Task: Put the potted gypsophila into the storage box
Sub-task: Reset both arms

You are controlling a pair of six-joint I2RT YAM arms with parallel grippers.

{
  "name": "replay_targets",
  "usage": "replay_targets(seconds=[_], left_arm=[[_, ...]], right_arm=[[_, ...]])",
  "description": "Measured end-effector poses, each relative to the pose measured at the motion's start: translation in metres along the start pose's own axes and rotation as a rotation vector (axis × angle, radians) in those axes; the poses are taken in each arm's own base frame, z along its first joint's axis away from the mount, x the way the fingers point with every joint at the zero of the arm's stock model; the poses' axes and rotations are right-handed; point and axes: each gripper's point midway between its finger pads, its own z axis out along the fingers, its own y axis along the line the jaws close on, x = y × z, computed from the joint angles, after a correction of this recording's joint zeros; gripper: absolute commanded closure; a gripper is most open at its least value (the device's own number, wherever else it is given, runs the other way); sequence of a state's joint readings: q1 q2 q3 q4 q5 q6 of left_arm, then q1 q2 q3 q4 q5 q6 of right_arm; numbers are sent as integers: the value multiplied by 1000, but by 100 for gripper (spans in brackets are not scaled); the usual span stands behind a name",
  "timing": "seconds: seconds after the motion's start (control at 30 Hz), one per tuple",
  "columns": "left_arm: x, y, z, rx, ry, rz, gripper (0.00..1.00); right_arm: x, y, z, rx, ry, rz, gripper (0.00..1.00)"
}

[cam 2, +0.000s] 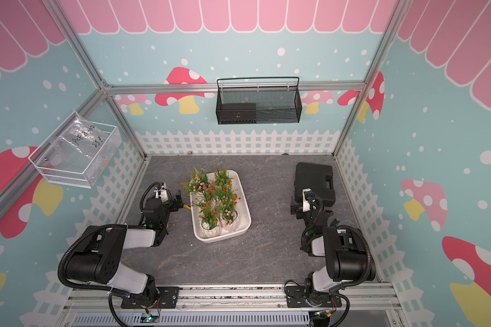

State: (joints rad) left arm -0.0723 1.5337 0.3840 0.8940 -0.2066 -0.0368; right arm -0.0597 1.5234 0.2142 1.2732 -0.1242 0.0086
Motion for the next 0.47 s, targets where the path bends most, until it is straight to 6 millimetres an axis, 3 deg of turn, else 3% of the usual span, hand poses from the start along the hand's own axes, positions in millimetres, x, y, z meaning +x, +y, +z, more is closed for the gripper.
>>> replay_targets(seconds=[0.47], left_arm=[[0, 2, 0, -10, -1, 0, 1]], right_arm=[[0, 0, 0, 0, 0, 0, 0]])
